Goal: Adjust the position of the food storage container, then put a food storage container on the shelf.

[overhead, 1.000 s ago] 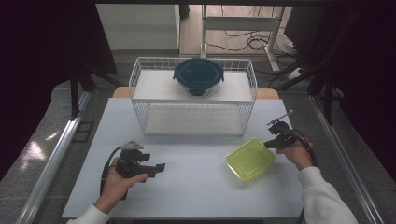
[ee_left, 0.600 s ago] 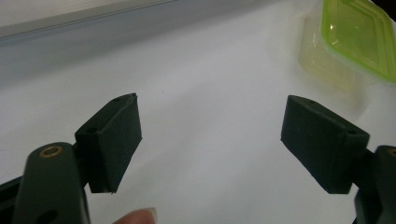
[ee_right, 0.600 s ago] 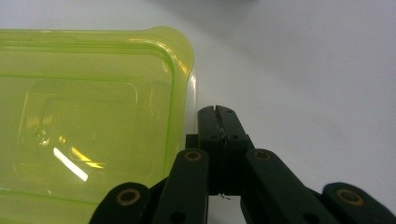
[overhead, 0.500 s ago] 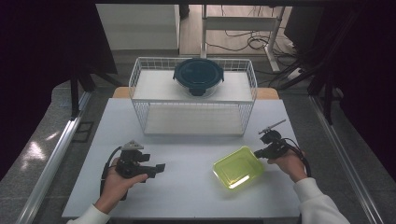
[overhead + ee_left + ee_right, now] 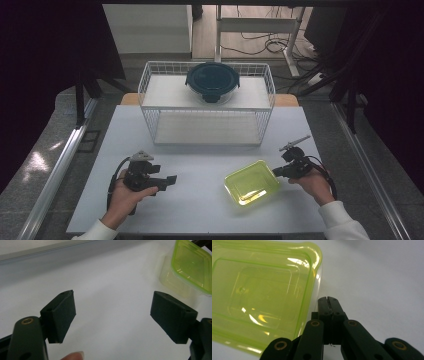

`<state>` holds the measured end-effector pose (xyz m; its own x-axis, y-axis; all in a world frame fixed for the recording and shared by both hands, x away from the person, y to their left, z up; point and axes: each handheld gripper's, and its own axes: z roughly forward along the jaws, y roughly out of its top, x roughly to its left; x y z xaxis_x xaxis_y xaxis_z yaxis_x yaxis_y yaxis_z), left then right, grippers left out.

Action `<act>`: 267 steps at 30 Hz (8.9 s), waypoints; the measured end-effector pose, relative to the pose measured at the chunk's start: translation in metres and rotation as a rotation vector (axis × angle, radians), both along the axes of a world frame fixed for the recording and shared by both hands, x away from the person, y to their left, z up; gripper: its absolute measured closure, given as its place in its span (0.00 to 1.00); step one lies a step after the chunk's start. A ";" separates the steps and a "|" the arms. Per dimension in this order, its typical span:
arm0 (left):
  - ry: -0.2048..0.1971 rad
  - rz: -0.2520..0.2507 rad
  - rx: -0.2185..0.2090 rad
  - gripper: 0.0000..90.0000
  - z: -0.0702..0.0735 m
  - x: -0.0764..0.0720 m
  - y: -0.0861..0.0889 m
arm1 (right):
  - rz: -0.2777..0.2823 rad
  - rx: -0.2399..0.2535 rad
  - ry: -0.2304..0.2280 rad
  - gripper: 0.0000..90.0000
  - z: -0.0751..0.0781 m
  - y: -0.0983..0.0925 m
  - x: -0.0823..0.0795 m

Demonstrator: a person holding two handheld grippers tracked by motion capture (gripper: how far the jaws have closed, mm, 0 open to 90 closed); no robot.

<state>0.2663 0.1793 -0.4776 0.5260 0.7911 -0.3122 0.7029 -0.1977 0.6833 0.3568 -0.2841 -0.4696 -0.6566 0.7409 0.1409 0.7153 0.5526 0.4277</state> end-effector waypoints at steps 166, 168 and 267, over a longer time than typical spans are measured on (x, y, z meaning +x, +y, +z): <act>0.252 0.017 -0.368 0.87 -0.022 -0.005 -0.028 | -0.132 0.571 0.056 0.86 -0.011 0.087 -0.072; 0.242 0.015 -0.367 0.87 -0.018 -0.006 -0.027 | -0.126 0.575 0.053 0.86 -0.008 0.087 -0.071; -0.011 0.020 -0.380 0.87 0.239 0.145 -0.006 | -0.064 0.666 -0.216 0.87 0.239 0.107 0.070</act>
<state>0.4112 0.1734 -0.2391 0.5167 0.6299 -0.5798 0.6962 0.0850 0.7128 0.4264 -0.1773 -0.2303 -0.6791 0.5804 0.4493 0.5986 0.0836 0.7967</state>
